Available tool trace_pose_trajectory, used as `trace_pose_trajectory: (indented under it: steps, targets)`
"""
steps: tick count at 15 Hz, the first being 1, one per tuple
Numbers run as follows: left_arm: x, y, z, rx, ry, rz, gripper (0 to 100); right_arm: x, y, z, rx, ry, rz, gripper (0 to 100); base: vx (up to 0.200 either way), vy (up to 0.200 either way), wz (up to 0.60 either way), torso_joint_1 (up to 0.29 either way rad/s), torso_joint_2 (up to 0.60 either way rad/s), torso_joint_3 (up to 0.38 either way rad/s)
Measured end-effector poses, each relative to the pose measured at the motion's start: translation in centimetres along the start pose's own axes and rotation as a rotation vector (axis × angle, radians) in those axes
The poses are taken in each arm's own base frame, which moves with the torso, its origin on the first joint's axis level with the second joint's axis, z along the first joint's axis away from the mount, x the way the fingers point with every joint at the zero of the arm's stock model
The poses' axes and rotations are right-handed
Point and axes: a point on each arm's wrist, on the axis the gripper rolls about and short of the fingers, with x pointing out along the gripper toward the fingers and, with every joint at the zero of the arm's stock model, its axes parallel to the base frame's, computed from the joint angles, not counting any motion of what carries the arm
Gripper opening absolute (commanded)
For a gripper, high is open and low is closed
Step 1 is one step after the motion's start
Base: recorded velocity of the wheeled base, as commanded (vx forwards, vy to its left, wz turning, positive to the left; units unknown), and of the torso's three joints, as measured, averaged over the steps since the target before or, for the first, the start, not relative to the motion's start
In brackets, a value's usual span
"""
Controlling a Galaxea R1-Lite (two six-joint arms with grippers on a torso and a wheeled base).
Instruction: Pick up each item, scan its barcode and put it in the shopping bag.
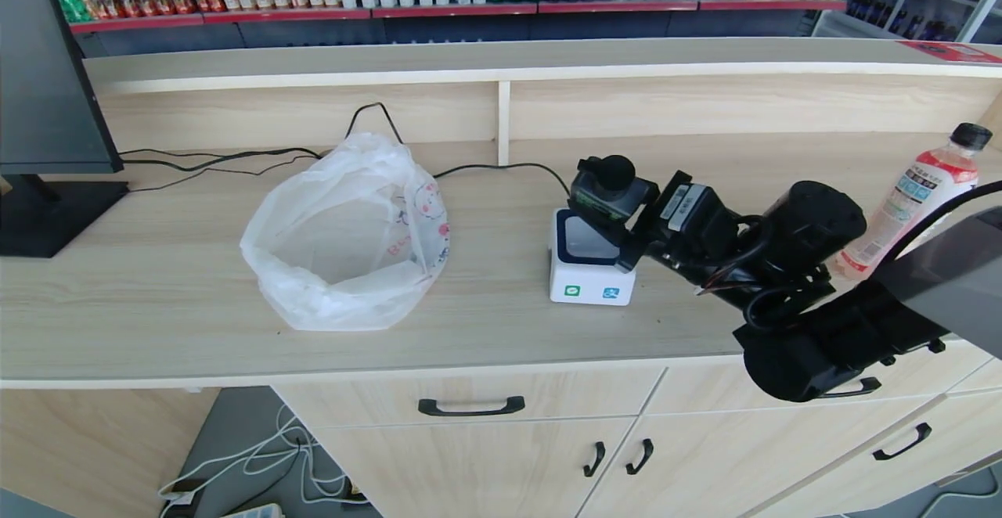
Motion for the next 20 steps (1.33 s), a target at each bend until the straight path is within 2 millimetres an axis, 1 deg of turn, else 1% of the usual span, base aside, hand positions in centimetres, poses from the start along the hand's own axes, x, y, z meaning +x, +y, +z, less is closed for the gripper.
trace_pose_trajectory:
  steps: [3,6,12,20]
  targets:
    - [0.0,0.0,0.0,0.000,0.000,0.000,100,-0.6,-0.8,-1.4,-0.024,0.019,-0.005,0,0.000,0.000,0.00,0.000,0.00,0.000]
    - [0.0,0.0,0.0,0.000,0.000,-0.001,100,-0.5,-0.8,-1.9,-0.027,0.023,-0.008,0,0.000,0.000,0.00,0.000,0.00,0.000]
    - [0.0,0.0,0.0,0.000,0.000,0.000,100,0.2,0.5,-2.4,-0.018,0.016,0.015,0,0.000,0.000,0.00,0.000,0.00,0.000]
    - [0.0,0.0,0.0,0.000,0.000,0.000,100,0.3,0.6,-2.5,-0.019,0.014,0.013,0,0.000,0.000,0.00,0.000,0.00,0.000]
